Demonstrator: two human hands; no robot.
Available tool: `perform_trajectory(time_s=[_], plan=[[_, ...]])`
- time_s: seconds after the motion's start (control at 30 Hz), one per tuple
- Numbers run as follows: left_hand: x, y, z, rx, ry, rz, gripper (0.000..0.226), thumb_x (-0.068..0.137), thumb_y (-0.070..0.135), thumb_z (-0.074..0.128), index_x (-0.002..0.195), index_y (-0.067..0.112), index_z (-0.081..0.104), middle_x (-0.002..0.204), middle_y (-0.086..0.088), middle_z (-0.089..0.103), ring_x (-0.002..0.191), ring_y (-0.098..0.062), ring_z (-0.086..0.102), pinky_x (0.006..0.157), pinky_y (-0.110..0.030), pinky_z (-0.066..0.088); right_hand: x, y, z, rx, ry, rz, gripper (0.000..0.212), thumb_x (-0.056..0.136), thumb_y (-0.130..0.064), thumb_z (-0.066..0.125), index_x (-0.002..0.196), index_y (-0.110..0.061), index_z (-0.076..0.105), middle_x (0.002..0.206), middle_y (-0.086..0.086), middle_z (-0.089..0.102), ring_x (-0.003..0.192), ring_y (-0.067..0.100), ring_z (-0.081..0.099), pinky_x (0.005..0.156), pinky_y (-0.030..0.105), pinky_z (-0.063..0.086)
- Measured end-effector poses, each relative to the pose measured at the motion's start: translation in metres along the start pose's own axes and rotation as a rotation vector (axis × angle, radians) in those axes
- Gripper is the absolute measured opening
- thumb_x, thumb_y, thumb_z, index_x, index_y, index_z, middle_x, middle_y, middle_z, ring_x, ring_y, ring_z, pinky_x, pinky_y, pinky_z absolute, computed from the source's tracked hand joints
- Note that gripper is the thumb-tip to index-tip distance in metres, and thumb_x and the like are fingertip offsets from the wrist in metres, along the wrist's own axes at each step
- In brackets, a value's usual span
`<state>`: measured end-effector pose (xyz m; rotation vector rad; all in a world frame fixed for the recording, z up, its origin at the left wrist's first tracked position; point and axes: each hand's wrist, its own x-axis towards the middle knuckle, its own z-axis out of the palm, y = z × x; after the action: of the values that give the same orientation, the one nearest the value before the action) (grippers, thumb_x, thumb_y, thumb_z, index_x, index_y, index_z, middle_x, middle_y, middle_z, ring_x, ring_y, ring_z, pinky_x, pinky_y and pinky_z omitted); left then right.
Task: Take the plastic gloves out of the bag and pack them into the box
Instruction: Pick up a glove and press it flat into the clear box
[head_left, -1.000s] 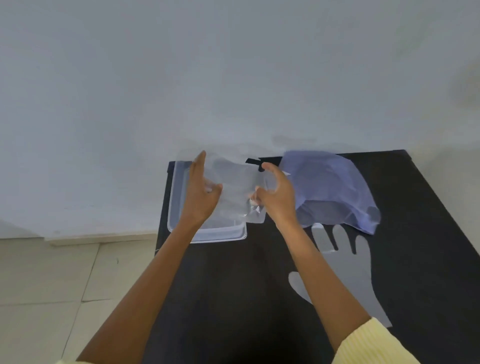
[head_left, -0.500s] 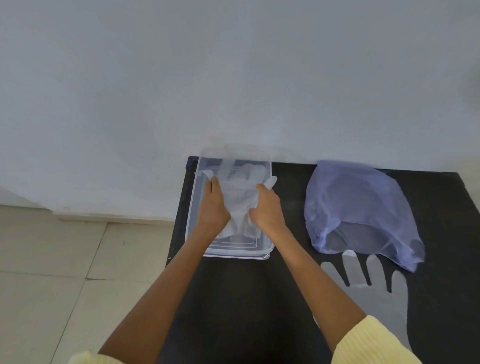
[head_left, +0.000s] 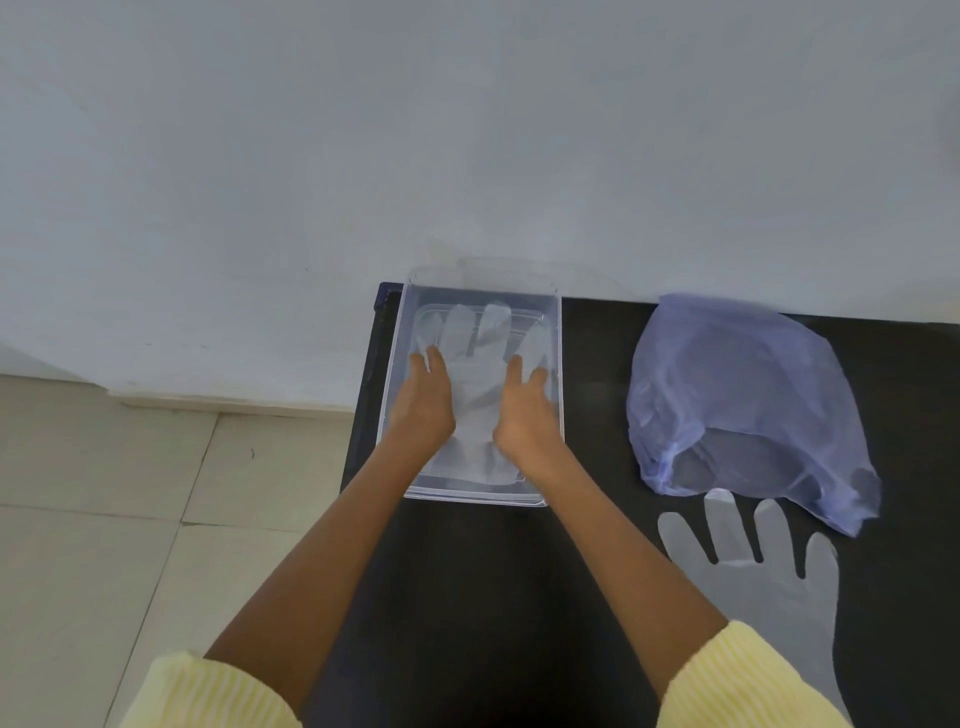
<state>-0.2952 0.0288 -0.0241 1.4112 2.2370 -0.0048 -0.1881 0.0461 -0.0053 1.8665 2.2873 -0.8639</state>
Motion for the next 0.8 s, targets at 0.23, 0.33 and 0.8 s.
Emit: perform_trajectory(time_s=[0.23,0.33,0.8], plan=[[-0.008,0.009,0.011,0.323,0.03,0.156,0.048,0.088,0.019,0.059,0.132,0.006,0.042,0.142,-0.016,0.034,0.127,-0.028,0.042,0.101,-0.038,0.042,-0.014,-0.002,0.016,-0.141,0.013,-0.123,0.039,0.092,-0.007,0.053,0.13,-0.003,0.043,0.14,0.023,0.036,0.119,0.031,0.047,0.092,0.033,0.048],[-0.003,-0.001,0.021,0.227,-0.091,0.096,0.063,0.087,0.018,0.061,0.139,0.003,0.029,0.145,-0.02,0.025,0.127,-0.033,0.04,0.101,-0.037,0.042,0.001,0.009,0.03,-0.153,-0.162,-0.067,0.043,0.089,-0.007,0.054,0.129,0.004,0.042,0.138,0.029,0.034,0.124,0.041,0.039,0.097,0.039,0.044],[-0.029,0.015,0.002,0.011,0.036,0.139,0.06,0.091,0.018,0.057,0.142,0.009,0.027,0.153,-0.019,0.016,0.129,-0.033,0.043,0.102,-0.035,0.043,-0.036,0.01,0.006,0.022,0.0,-0.152,0.045,0.095,-0.016,0.051,0.136,-0.003,0.038,0.15,0.019,0.026,0.135,0.031,0.034,0.105,0.034,0.039]])
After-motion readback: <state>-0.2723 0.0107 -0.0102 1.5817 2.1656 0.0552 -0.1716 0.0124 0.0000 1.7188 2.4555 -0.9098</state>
